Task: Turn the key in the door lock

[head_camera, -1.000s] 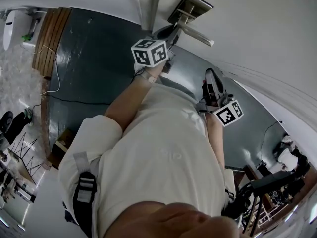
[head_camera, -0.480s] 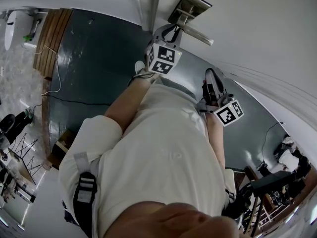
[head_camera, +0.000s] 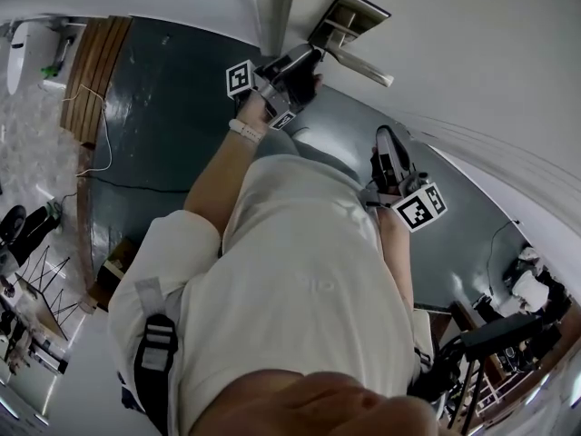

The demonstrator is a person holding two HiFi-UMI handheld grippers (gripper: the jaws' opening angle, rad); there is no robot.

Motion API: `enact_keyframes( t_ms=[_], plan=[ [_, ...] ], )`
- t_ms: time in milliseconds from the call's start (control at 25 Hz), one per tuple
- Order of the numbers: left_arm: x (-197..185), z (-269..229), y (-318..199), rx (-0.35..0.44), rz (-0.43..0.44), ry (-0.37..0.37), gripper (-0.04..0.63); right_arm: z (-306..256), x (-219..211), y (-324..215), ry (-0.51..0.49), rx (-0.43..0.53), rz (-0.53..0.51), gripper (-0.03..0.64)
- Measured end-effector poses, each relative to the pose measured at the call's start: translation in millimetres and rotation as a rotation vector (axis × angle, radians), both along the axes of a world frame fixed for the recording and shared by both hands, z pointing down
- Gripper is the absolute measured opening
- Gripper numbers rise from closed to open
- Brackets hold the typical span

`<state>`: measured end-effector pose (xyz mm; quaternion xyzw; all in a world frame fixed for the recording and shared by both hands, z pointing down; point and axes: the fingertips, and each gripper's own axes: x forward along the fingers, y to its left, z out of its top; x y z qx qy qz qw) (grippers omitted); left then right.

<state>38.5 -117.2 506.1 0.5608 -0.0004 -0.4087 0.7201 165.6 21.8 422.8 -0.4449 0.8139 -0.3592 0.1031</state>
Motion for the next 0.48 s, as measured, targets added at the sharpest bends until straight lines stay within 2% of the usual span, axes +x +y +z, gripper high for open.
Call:
enact_keyframes(
  t_ms=[80,200,360,440,480],
  plan=[
    [10.8,3.1,-1.0,0.020,0.045,0.050,0.147,0.8,2.7,-1.4,0.013,0.000,0.012,0.021],
    [27.5,-3.5,0.8,0.045,0.108,0.184,0.147,2.4,9.1,-2.6,0.024,-0.005,0.035,0.023],
    [31.3,-6.5,-3.5,0.004,0.103,0.335,0.061,4.8,12.0,-3.7,0.038,-0.009,0.054,0.021],
    [31.2,-3.2,-5.3,-0.025,0.092,0.339,0.052,6.1,11.7,-4.3,0.041,-0.012,0.060,0.021],
    [31.8,-2.7,-6.2,-0.031,0.084,0.316,0.046,6.7,11.4,-4.7,0.039,-0.014,0.062,0.021]
  ],
)
